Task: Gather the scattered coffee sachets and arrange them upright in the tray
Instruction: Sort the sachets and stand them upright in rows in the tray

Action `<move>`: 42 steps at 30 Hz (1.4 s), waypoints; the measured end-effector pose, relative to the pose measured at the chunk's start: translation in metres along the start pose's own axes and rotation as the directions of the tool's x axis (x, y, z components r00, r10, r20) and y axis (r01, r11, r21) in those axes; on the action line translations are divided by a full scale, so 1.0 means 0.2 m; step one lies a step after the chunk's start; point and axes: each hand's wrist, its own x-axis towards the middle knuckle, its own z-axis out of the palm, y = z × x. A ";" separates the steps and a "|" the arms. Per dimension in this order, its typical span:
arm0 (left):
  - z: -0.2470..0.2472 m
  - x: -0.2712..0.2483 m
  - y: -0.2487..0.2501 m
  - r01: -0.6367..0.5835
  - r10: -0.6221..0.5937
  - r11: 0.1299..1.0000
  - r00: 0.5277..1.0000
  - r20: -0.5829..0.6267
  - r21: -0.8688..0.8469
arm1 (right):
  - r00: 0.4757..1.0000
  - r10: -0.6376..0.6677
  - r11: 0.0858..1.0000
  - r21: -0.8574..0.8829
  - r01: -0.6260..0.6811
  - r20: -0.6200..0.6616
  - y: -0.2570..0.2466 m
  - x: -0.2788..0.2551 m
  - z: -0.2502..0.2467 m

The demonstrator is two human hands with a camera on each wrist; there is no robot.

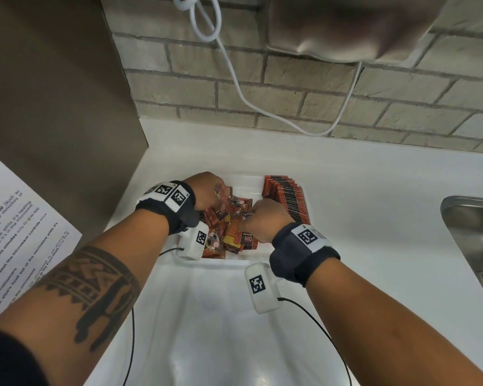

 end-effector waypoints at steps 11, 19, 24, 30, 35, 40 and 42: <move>-0.03 -0.03 0.03 0.015 -0.016 0.998 1.000 -0.020 -0.067 | 0.991 -0.019 0.975 0.217 0.048 -0.132 0.02 -0.07 -0.14; -0.07 -0.10 0.07 0.068 -0.100 0.568 0.995 0.013 -0.820 | 0.983 0.016 0.796 0.597 0.099 -0.185 0.03 -0.08 -0.27; -0.05 -0.17 0.12 0.065 -0.152 0.436 0.988 -0.003 -0.898 | 0.973 -0.047 0.715 0.673 0.190 -0.225 0.07 -0.09 -0.34; 0.02 -0.24 0.21 -0.017 -0.204 0.248 0.977 -0.069 -0.969 | 0.969 -0.148 0.647 0.722 0.247 -0.199 0.11 -0.08 -0.36; 0.08 -0.28 0.33 -0.029 -0.078 0.042 0.996 -0.033 -0.999 | 0.966 -0.201 0.640 0.725 0.255 -0.162 0.13 -0.05 -0.32; 0.14 -0.33 0.34 -0.092 -0.039 0.061 0.995 -0.095 -0.994 | 0.966 -0.183 0.627 0.735 0.258 -0.183 0.15 -0.02 -0.29; 0.14 -0.32 0.32 -0.126 -0.019 0.022 0.992 -0.126 -0.992 | 0.965 -0.164 0.628 0.733 0.262 -0.204 0.14 -0.01 -0.28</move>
